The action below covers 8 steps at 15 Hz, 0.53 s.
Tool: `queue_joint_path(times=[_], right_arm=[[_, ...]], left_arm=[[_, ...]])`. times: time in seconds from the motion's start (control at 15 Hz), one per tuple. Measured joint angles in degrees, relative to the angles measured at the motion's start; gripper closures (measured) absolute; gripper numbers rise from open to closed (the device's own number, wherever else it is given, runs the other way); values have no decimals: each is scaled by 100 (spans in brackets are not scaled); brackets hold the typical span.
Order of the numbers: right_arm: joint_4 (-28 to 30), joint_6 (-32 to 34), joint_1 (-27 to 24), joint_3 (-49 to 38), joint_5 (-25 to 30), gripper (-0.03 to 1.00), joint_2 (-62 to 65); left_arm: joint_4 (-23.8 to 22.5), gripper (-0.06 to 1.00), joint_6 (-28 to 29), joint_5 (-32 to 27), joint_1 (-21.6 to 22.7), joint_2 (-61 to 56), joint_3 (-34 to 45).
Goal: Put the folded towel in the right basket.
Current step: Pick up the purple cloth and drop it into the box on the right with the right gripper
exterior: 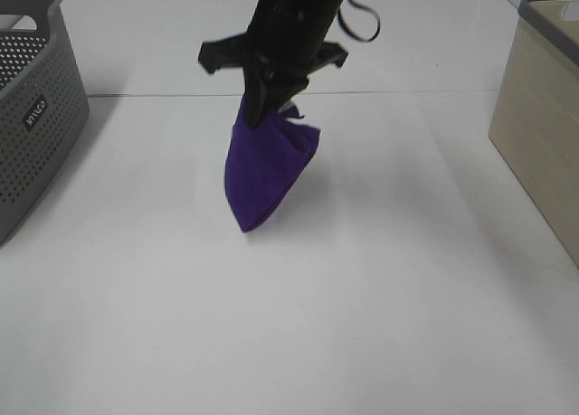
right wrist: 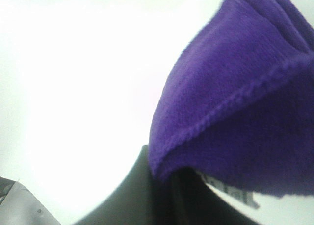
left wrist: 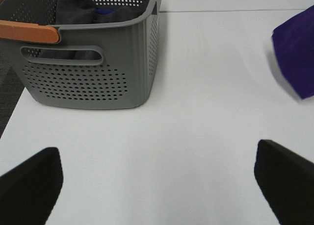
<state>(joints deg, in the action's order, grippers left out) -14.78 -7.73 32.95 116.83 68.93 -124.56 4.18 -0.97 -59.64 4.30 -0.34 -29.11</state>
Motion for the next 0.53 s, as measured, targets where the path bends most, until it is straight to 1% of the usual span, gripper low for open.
queue_joint_path(times=[0.13, 0.2, 0.47, 0.53], right_arm=[[138, 17, -332, 34, 29, 93, 418], [384, 17, -613, 46, 34, 93, 699], [1937, 109, -1977, 46, 29, 93, 1541], [2137, 206, -2315, 46, -46, 93, 1713]], left_arm=[[0, -5, 0, 0, 0, 0, 0], [0, -5, 0, 0, 0, 0, 0], [0, -5, 0, 0, 0, 0, 0], [0, -5, 0, 0, 0, 0, 0]])
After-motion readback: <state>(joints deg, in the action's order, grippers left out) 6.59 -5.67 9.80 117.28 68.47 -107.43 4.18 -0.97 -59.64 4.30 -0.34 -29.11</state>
